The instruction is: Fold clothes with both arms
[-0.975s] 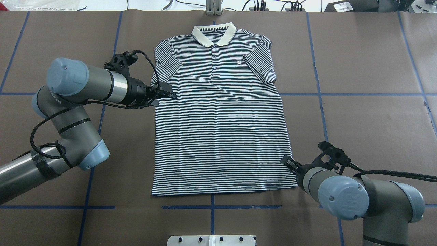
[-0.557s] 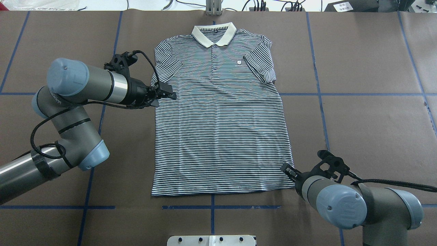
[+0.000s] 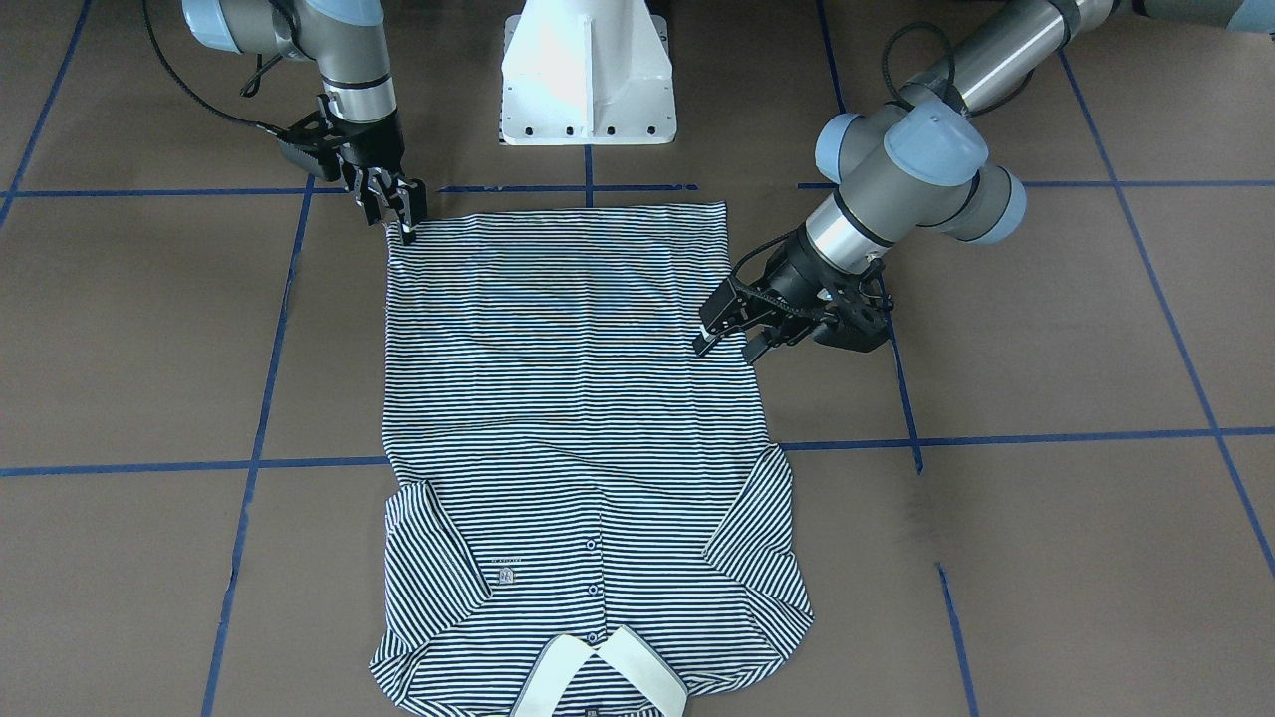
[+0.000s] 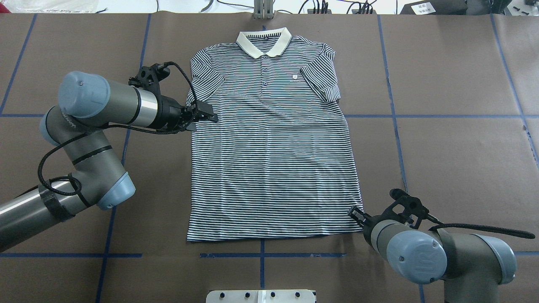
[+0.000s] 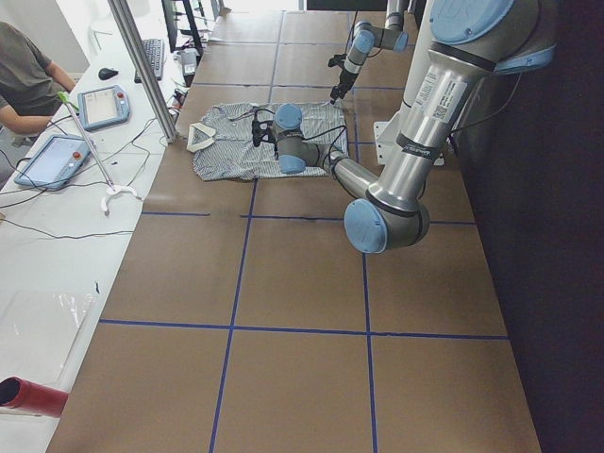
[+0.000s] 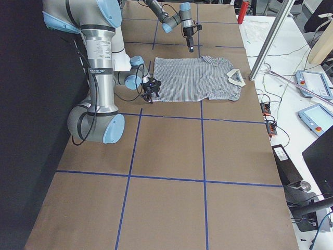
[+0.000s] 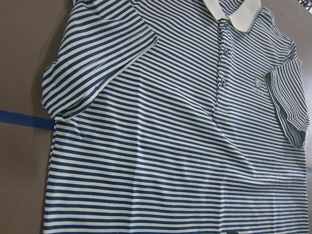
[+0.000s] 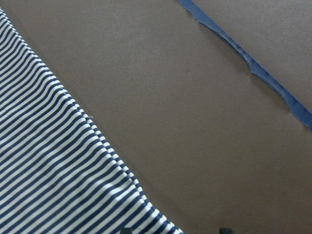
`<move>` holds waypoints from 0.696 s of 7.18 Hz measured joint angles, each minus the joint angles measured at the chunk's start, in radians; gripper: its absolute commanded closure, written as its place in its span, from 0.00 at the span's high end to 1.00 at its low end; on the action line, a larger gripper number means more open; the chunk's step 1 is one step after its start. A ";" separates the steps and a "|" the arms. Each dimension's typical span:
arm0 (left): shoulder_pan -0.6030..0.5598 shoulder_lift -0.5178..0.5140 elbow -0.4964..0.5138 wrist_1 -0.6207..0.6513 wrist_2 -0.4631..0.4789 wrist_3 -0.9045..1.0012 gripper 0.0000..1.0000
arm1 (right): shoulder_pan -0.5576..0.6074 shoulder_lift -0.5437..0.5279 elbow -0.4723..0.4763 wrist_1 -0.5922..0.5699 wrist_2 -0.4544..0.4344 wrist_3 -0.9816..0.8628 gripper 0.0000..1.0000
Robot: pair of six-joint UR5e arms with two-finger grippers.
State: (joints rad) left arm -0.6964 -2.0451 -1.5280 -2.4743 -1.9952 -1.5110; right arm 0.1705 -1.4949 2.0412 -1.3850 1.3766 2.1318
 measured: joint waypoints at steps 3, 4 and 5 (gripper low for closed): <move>0.000 0.002 0.000 0.000 0.000 0.000 0.80 | -0.005 -0.003 0.003 -0.001 0.001 0.000 0.00; -0.001 0.003 -0.001 0.000 0.000 0.000 0.80 | -0.007 -0.002 0.006 -0.002 0.001 0.000 0.00; -0.001 0.005 -0.005 0.000 0.000 -0.004 0.80 | -0.007 0.000 0.014 -0.003 0.002 0.000 0.00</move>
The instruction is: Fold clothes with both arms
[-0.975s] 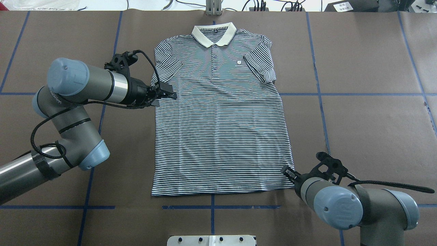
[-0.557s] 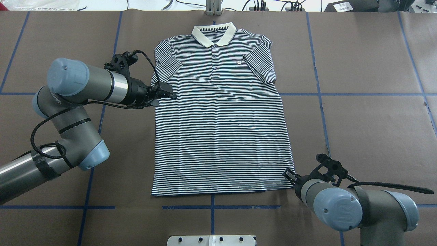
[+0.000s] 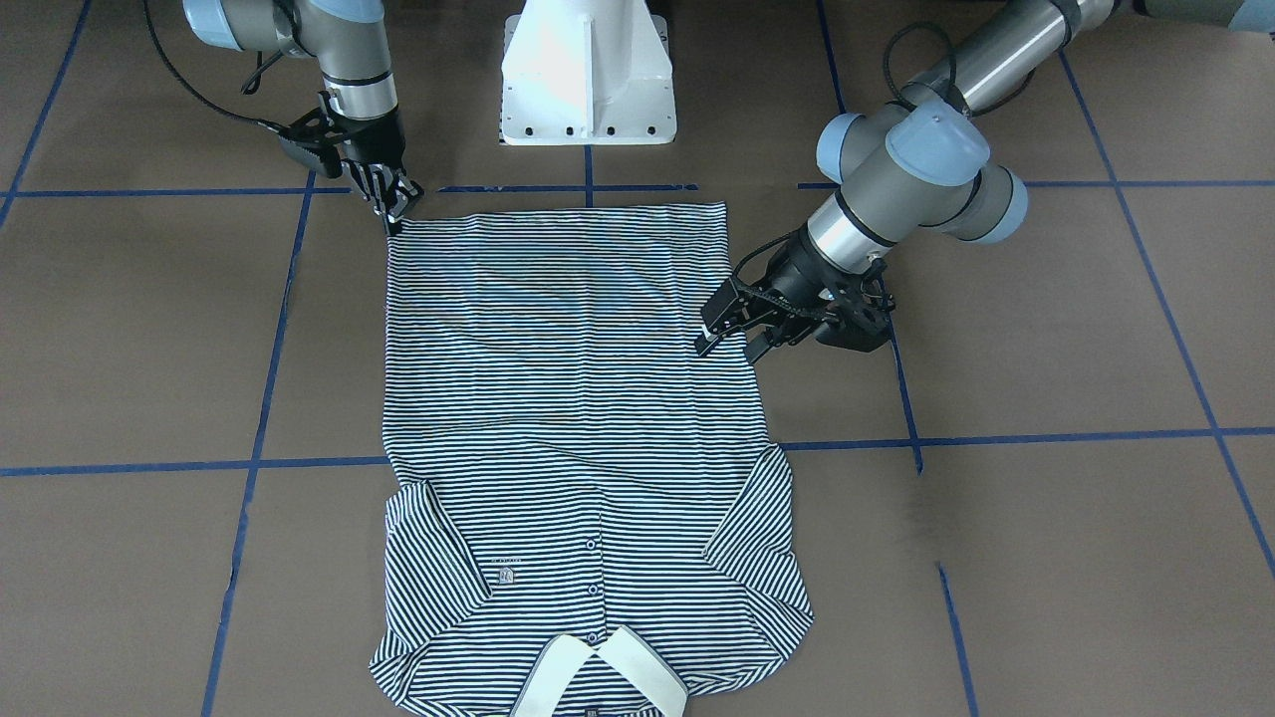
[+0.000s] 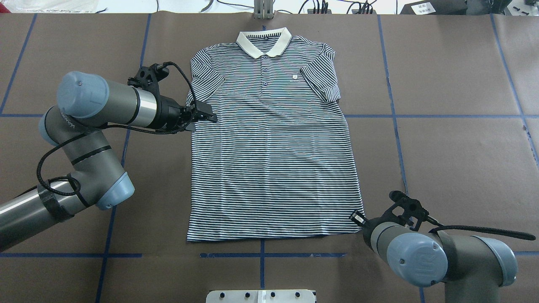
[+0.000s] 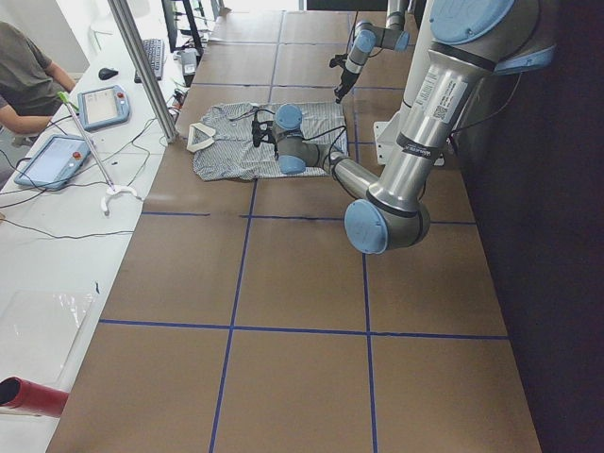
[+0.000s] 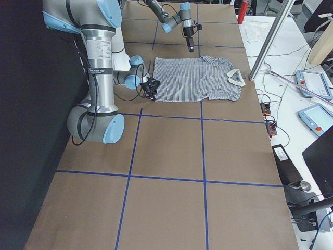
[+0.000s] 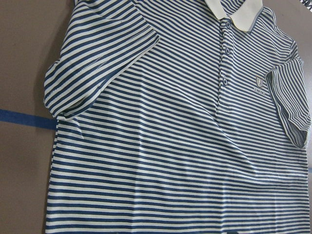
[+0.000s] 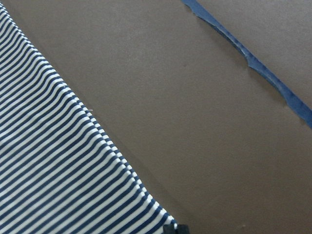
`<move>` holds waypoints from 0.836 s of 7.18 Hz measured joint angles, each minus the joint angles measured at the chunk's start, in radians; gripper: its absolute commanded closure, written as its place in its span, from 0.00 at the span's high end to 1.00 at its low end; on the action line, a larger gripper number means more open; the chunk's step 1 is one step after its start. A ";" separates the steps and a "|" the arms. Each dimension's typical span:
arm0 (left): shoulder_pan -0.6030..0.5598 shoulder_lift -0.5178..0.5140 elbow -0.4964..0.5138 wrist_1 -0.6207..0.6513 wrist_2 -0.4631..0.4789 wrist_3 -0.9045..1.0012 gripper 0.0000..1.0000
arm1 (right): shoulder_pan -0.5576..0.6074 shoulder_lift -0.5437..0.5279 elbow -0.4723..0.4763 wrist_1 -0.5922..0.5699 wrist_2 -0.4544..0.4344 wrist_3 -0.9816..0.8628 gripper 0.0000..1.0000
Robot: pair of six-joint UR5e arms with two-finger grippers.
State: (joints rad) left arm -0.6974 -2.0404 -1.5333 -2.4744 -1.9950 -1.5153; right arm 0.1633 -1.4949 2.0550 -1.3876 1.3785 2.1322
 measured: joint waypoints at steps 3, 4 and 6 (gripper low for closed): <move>0.038 0.088 -0.132 0.011 0.041 -0.093 0.80 | -0.013 -0.026 0.058 -0.002 0.009 0.000 0.00; 0.100 0.173 -0.244 0.064 0.127 -0.107 0.79 | -0.026 -0.053 0.088 -0.002 0.009 0.001 0.00; 0.274 0.249 -0.379 0.266 0.329 -0.135 0.69 | -0.045 -0.075 0.110 -0.001 0.008 0.003 0.00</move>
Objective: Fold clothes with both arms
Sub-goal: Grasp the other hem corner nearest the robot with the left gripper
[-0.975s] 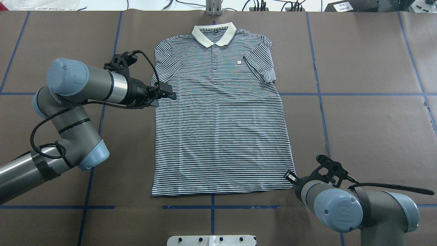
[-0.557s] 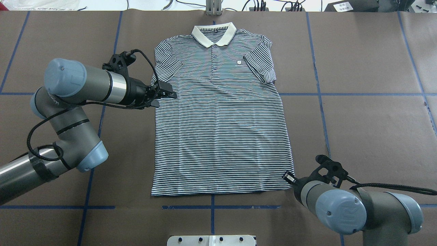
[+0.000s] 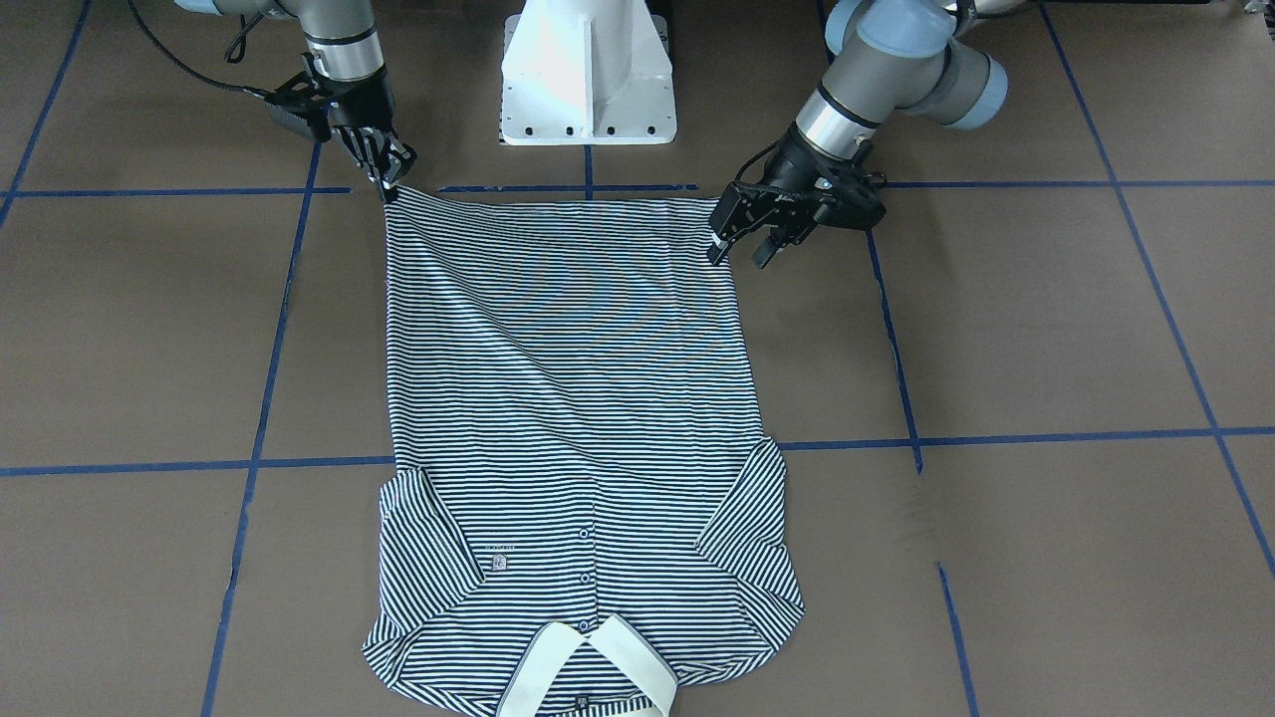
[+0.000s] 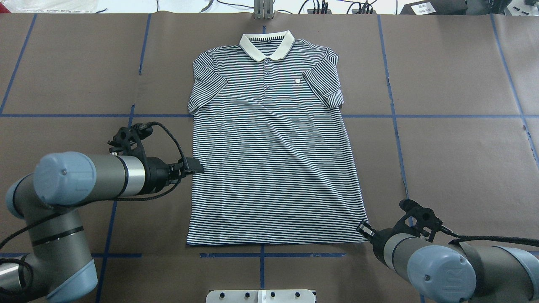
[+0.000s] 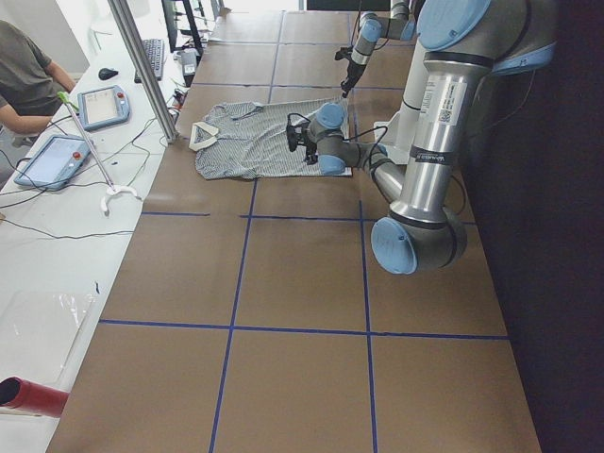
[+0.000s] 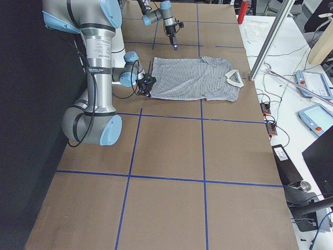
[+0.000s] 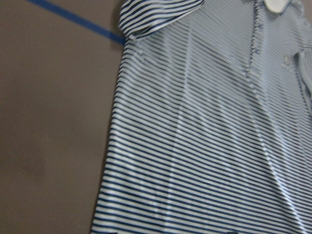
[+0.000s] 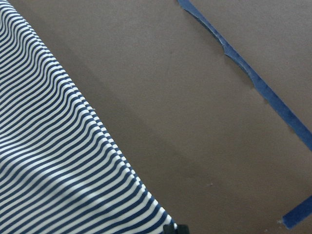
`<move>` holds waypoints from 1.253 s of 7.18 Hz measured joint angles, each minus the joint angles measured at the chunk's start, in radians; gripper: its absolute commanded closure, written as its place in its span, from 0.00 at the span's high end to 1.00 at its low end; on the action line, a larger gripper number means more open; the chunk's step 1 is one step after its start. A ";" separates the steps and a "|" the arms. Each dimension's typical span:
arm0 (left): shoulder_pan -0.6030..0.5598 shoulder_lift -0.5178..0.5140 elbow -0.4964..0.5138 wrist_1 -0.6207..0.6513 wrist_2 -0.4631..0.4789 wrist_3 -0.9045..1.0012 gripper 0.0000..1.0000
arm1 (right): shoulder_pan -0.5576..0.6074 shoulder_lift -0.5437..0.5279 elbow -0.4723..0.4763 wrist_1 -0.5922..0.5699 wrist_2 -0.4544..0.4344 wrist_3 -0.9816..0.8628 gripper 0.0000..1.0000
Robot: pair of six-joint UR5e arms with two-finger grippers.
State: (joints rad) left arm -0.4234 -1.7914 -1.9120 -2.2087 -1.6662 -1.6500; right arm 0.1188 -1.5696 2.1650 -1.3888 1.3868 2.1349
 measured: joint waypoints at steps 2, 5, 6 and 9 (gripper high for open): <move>0.090 0.017 -0.028 0.074 0.055 -0.043 0.68 | -0.003 -0.002 0.003 0.000 -0.001 0.000 0.00; 0.188 0.038 -0.053 0.129 0.042 -0.198 0.67 | -0.002 -0.002 0.005 0.001 -0.004 0.000 0.00; 0.213 0.041 -0.053 0.143 0.042 -0.220 0.64 | -0.002 -0.001 0.005 0.001 -0.005 0.000 0.00; 0.243 0.045 -0.048 0.153 0.043 -0.230 0.59 | -0.003 0.000 0.005 0.001 -0.005 0.000 0.00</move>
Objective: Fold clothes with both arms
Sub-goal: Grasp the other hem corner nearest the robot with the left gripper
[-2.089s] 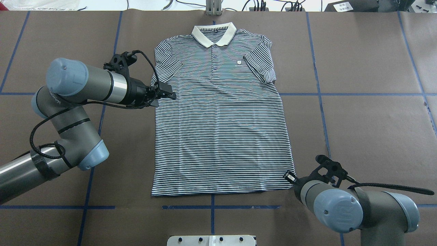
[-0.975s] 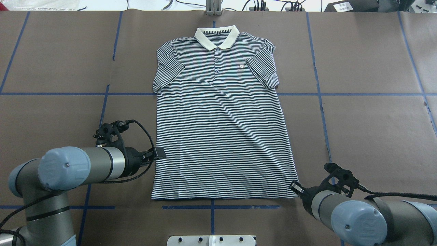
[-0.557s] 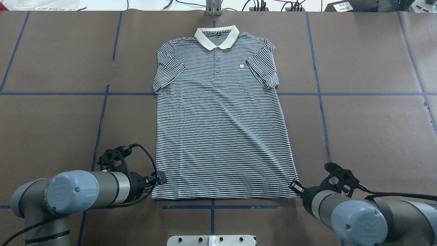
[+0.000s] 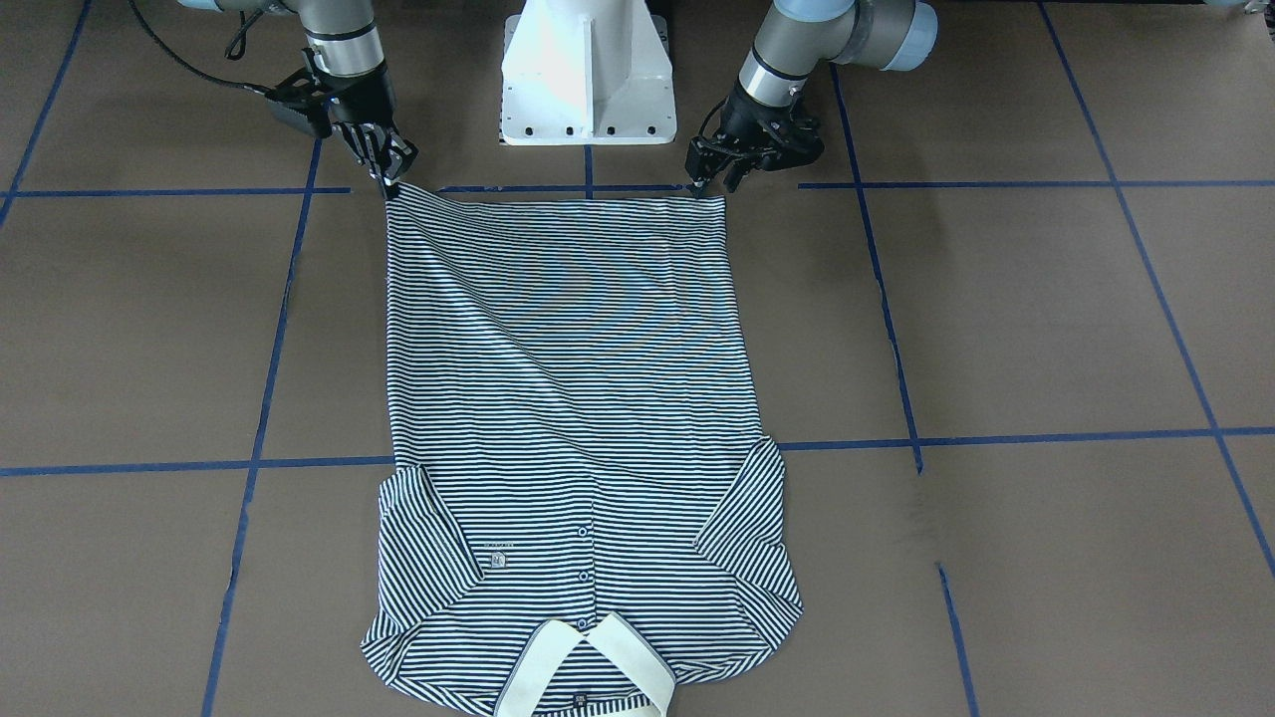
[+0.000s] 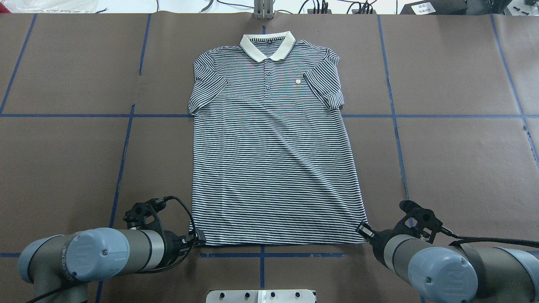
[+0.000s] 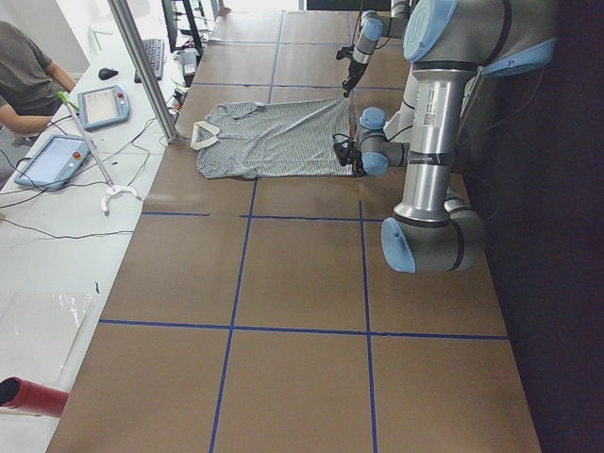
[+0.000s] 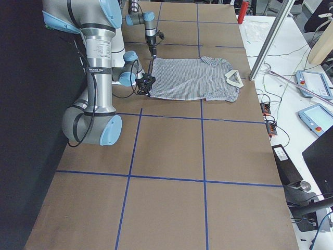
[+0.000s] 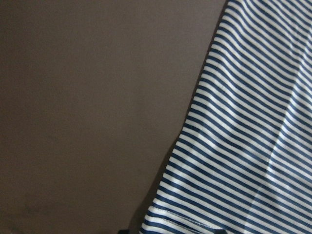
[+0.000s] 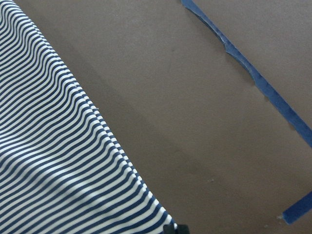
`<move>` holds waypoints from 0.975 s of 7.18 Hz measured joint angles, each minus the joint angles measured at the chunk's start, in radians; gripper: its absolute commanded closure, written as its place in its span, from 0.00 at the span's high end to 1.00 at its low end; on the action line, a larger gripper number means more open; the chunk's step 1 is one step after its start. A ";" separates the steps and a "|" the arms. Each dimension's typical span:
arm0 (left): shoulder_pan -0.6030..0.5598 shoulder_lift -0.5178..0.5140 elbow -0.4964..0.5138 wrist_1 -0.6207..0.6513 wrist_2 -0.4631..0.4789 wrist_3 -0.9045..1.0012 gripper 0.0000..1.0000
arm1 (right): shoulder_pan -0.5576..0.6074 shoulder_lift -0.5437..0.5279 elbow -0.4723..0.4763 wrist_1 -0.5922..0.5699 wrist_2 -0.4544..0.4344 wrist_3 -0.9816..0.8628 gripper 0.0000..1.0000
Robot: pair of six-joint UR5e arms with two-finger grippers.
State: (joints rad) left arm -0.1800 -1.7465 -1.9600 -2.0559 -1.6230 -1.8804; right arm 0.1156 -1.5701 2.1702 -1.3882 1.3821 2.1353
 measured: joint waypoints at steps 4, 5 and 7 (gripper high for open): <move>0.005 -0.002 0.001 0.029 0.003 0.004 0.44 | 0.001 -0.004 -0.001 0.000 0.000 0.000 0.00; 0.005 -0.002 0.001 0.030 0.006 0.004 0.27 | 0.001 -0.004 -0.001 0.000 0.000 0.000 0.00; 0.005 -0.003 0.001 0.032 0.008 0.004 0.00 | 0.001 -0.004 -0.001 0.000 0.000 0.000 0.00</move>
State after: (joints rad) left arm -0.1755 -1.7494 -1.9589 -2.0235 -1.6152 -1.8760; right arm 0.1163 -1.5738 2.1691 -1.3882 1.3821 2.1353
